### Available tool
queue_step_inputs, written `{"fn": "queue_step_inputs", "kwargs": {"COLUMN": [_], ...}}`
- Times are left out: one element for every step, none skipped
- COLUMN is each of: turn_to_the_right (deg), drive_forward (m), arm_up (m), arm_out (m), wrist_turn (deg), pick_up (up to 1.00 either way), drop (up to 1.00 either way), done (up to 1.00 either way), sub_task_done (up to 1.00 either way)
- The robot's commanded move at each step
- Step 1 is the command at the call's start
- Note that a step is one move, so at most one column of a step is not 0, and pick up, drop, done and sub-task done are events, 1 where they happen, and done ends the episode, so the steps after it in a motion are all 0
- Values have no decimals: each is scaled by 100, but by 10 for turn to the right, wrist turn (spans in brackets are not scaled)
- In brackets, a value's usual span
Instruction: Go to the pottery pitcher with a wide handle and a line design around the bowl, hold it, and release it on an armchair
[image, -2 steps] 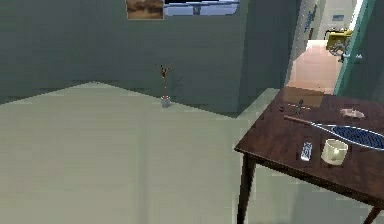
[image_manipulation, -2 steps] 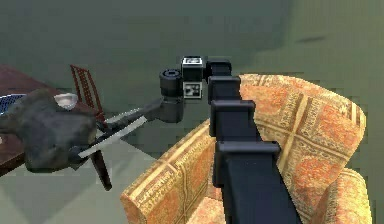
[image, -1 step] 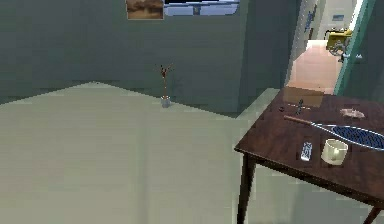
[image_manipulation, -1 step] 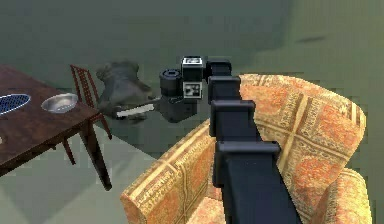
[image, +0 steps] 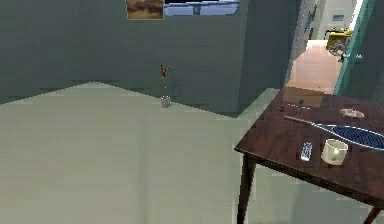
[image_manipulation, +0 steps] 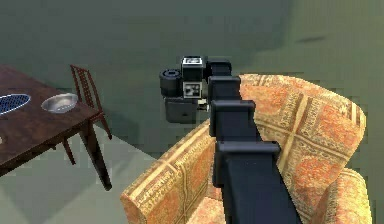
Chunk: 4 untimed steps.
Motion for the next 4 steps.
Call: {"fn": "queue_step_inputs", "kwargs": {"turn_to_the_right": [0,0,0,0], "drive_forward": [0,0,0,0], "arm_up": [0,0,-38,-32], "arm_out": [0,0,0,0], "wrist_turn": [450,60,0,0], "pick_up": [0,0,0,0], "drop": [0,0,0,0], "done": [0,0,0,0], "sub_task_done": [0,0,0,0]}}
